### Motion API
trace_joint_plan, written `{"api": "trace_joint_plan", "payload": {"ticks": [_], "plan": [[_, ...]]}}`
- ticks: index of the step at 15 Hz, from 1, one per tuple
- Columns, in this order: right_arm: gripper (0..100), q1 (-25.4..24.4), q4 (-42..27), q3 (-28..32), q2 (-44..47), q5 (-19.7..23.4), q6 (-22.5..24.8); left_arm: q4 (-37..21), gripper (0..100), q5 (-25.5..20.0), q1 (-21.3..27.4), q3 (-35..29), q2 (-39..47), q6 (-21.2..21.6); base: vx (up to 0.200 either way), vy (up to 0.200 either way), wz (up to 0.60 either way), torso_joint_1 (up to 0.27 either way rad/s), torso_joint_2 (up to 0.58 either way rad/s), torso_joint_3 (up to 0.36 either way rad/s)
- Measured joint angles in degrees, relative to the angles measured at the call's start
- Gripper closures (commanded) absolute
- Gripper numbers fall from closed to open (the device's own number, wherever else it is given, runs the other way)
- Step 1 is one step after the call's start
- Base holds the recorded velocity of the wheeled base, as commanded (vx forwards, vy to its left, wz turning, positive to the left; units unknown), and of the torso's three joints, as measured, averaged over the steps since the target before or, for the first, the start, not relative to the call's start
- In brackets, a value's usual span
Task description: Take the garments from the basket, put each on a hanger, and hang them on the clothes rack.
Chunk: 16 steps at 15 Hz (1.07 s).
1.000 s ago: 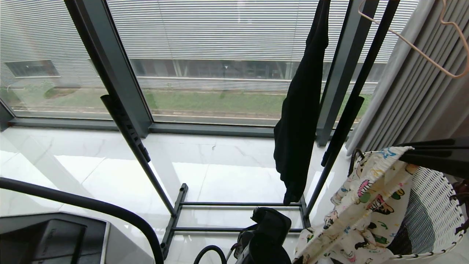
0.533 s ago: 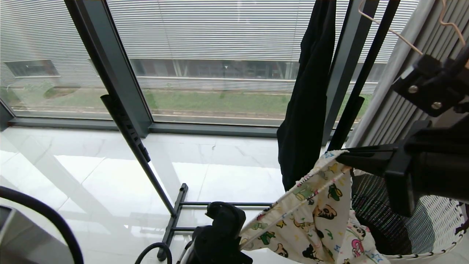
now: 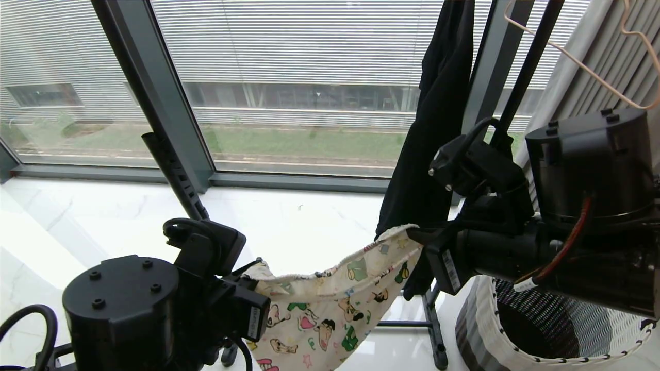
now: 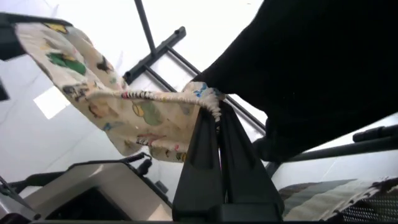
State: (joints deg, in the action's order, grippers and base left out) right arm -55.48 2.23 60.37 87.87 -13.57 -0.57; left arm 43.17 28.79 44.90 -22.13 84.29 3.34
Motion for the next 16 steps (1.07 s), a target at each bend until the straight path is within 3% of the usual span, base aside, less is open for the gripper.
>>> {"api": "trace_joint_plan", "payload": {"ticks": [6, 7, 9, 11, 14, 16], "plan": [[100, 10.93, -3.27, -11.53, -11.63, 0.18, 0.33, -14.96, 100, -6.11, 0.85, -12.13, -3.63, -0.01, 0.0, 0.0, 0.0, 0.0, 0.0, 0.0], [100, 12.21, -4.44, -12.13, -13.68, 0.18, 0.33, -17.09, 100, -9.61, 1.29, -15.21, -3.56, -0.01, 0.0, 0.0, 0.0, 0.0, 0.0, 0.0], [100, 13.4, -7.34, -12.54, -16.96, 0.18, 0.33, -18.51, 100, -14.41, 1.54, -20.35, -2.49, 0.07, 0.0, 0.0, 0.0, 0.0, 0.0, 0.0], [100, 13.89, -8.98, -12.69, -19.46, 0.2, 0.33, -18.65, 100, -15.3, 1.62, -23.8, -0.77, 0.27, 0.0, 0.0, 0.0, 0.0, 0.0, 0.0], [100, 14.71, -10.68, -12.8, -21.48, 0.38, 0.5, -18.72, 100, -15.45, 2.07, -24.02, 0.46, 2.13, 0.0, 0.0, 0.0, 0.0, 0.0, 0.0], [100, 11.58, -15.62, -13.79, -23.78, 1.48, 1.52, -18.41, 100, -15.75, 2.21, -25.03, 1.96, 3.83, 0.0, 0.0, 0.0, 0.0, 0.0, 0.0]]}}
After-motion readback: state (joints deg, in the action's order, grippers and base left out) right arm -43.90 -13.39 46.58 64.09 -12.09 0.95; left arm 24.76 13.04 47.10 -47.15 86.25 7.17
